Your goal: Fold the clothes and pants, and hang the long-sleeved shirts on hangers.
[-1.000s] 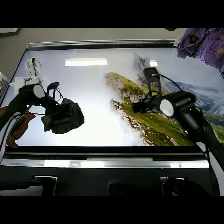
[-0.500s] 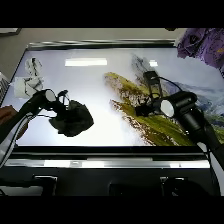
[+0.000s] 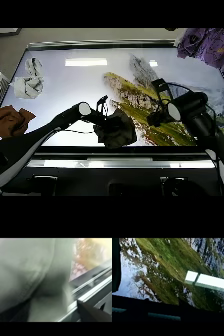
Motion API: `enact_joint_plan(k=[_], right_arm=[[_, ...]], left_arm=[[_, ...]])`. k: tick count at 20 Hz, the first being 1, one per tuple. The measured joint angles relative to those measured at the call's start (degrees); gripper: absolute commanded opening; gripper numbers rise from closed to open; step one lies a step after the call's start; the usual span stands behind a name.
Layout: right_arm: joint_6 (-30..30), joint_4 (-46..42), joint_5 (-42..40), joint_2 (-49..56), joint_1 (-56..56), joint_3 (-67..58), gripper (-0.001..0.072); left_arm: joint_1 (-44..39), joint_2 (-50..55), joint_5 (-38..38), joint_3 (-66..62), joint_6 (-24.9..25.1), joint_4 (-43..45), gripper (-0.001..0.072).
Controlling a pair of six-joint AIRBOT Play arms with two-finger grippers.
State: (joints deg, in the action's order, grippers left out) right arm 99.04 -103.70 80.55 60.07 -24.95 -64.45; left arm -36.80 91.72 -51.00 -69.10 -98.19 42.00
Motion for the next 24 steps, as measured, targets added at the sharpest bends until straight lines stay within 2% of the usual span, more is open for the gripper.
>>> enact_joint_plan(k=[2,5,6,7,11,14,18,19,22,23,24], right_arm=[[-1.0,-1.5,-0.9,-0.2,0.5,0.7,0.0493],[-0.3,1.5,-3.1,0.2,7.8,1.6,0.0479],[-0.3,6.4,-4.5,0.8,12.2,2.5,0.0472],[-1.5,12.8,-5.9,1.5,16.5,3.8,0.0412],[-11.6,39.1,-10.1,7.1,27.0,11.9,0.0405],[-18.3,51.2,-13.1,11.8,26.8,17.4,0.0409],[-22.6,59.9,-19.7,16.2,22.7,20.7,0.0417],[-23.1,61.3,-21.6,17.0,21.7,21.0,0.0364],[-24.0,63.8,-26.2,18.8,20.0,21.6,0.0064],[-24.0,64.2,-27.5,19.1,19.7,21.6,0.0027],[-24.1,64.5,-28.5,19.4,19.5,21.7,0.0026]], left_arm=[[2.1,-0.9,0.2,0.0,-0.4,-0.6,0.0679],[10.4,-4.2,-4.1,0.0,1.9,0.2,0.0679],[13.9,-5.5,-6.1,0.0,2.4,1.2,0.0679],[17.3,-6.6,-8.1,0.0,3.0,2.4,0.0679],[29.2,-9.7,-14.8,0.0,4.4,5.0,0.0679],[34.2,-10.4,-17.4,0.0,4.8,5.7,0.0679],[36.6,-10.7,-18.9,0.0,5.1,6.1,0.0679],[36.8,-10.8,-19.2,0.0,5.2,6.1,0.0679],[37.2,-10.8,-19.3,0.0,5.2,6.6,0.068],[37.3,-10.8,-19.4,0.0,5.2,6.7,0.068],[37.3,-10.8,-19.4,0.0,5.2,6.8,0.068]])
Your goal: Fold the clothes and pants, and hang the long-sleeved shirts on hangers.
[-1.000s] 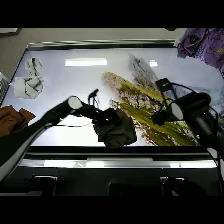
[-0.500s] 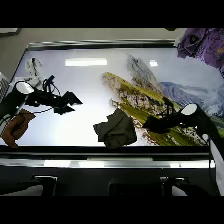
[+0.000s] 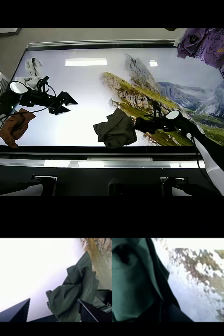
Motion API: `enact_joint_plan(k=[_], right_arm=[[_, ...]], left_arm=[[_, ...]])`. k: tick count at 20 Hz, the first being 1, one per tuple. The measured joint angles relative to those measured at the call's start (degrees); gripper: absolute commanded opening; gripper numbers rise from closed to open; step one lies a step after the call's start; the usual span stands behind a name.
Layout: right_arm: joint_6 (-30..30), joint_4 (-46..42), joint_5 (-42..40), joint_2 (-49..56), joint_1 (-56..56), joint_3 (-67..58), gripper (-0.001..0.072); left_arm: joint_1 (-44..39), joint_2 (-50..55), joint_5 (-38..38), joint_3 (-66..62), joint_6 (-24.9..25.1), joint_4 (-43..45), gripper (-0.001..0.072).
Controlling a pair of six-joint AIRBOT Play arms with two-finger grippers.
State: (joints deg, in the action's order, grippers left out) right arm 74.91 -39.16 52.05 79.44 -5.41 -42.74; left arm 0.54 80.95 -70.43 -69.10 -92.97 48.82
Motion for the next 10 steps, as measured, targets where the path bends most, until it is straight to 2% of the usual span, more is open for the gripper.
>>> enact_joint_plan(k=[5,10], right_arm=[[-0.6,0.6,-2.4,0.1,-0.4,0.1,0.0025],[-0.8,-1.5,-1.7,-2.0,-0.5,0.1,0.0025]], left_arm=[[-1.0,0.3,1.5,2.0,0.3,0.6,0.0678],[-7.3,0.7,7.5,9.3,0.6,0.6,0.0674]])
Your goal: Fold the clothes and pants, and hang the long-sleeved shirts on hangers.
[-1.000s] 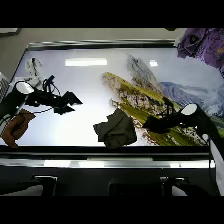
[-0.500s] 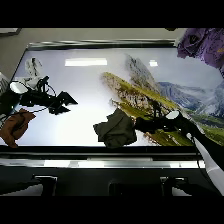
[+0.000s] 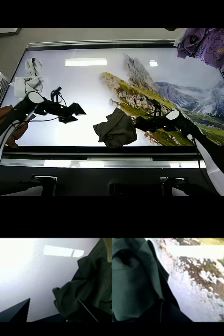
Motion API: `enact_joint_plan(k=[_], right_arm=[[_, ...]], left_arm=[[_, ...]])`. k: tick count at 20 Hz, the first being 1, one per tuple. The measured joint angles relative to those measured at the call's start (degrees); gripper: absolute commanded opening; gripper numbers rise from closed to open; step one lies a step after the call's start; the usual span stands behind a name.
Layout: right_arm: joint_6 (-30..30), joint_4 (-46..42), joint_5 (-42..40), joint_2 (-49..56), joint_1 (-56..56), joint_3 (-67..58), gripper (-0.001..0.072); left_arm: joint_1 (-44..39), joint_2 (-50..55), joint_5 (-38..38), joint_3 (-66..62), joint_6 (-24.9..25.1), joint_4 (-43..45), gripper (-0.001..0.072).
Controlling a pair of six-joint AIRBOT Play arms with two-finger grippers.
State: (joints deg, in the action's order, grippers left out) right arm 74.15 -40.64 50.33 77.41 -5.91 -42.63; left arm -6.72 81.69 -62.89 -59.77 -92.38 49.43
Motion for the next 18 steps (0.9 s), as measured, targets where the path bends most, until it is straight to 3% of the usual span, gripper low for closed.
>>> enact_joint_plan(k=[4,8,10,15,18], right_arm=[[0.0,-0.7,0.5,-1.8,0.0,0.0,0.0025],[0.0,-0.9,1.5,-2.5,0.0,0.0,0.0025],[0.2,-0.9,2.1,-2.6,0.0,0.0,0.0025],[0.3,-1.5,4.0,-3.5,0.0,0.0,0.0024],[2.4,-5.7,5.0,-6.9,0.0,-2.3,0.0024]], left_arm=[[-5.6,2.1,4.0,3.5,0.1,-1.1,0.0659],[-9.6,5.4,6.7,4.4,1.9,-6.0,0.0368],[-11.0,7.1,7.8,4.6,2.7,-8.8,0.0036],[-11.2,8.3,9.0,4.2,3.6,-11.8,0.0015],[-8.2,5.5,8.3,1.0,2.2,-7.9,0.0015]])
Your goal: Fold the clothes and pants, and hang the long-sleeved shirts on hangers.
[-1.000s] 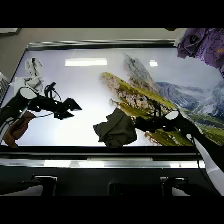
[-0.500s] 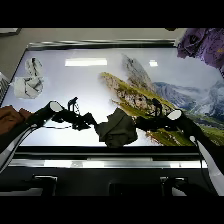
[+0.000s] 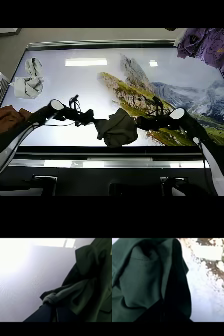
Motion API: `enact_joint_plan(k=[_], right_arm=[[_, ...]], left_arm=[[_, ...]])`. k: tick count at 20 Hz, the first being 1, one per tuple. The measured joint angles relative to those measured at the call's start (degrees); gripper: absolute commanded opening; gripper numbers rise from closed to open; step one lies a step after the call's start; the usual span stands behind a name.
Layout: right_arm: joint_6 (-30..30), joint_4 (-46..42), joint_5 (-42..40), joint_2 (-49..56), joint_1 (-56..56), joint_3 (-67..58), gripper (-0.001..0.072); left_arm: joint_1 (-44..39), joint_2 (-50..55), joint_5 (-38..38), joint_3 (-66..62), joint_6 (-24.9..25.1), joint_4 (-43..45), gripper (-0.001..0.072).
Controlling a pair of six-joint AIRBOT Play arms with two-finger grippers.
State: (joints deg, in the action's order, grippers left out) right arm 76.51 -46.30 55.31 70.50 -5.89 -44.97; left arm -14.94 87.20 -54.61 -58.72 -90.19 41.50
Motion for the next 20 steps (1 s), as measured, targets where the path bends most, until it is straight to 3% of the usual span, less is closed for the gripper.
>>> enact_joint_plan(k=[11,15,20], right_arm=[[11.0,-23.3,2.0,-19.7,0.0,-37.7,0.0024],[15.2,-33.0,3.9,-27.9,0.0,-48.2,0.0025],[20.9,-38.9,7.2,-34.6,0.0,-52.1,0.0026]], left_arm=[[17.6,-23.7,-6.1,-33.2,-1.2,16.0,0.0018],[21.5,-33.7,-7.6,-38.0,-1.3,21.8,0.0018],[22.8,-41.4,-13.0,-39.3,-5.7,30.6,0.0018]])
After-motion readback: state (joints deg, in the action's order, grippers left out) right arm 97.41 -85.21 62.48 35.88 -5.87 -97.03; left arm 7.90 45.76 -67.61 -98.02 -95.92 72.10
